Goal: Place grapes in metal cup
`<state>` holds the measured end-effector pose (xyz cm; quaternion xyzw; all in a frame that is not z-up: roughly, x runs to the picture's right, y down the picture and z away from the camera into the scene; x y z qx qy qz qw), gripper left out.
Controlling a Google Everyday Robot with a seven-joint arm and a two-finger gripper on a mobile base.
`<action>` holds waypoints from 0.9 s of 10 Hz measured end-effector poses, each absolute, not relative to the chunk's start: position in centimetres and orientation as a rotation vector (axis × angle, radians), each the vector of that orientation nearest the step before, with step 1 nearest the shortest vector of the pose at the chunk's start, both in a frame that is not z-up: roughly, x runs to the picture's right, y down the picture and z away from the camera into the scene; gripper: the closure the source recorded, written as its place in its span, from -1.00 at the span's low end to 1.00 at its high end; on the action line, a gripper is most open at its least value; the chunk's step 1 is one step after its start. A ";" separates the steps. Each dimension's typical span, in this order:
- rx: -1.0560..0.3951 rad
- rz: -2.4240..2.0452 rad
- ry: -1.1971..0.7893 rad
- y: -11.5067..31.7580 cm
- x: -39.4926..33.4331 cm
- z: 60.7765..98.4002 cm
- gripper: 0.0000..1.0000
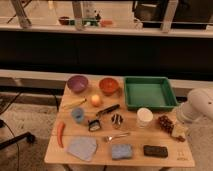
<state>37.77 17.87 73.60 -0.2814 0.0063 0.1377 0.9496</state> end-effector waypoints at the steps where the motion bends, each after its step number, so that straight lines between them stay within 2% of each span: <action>1: -0.578 0.272 0.006 18.3 38.2 73.9 -0.60; 9: -0.597 0.289 -0.040 19.9 41.5 78.6 -0.60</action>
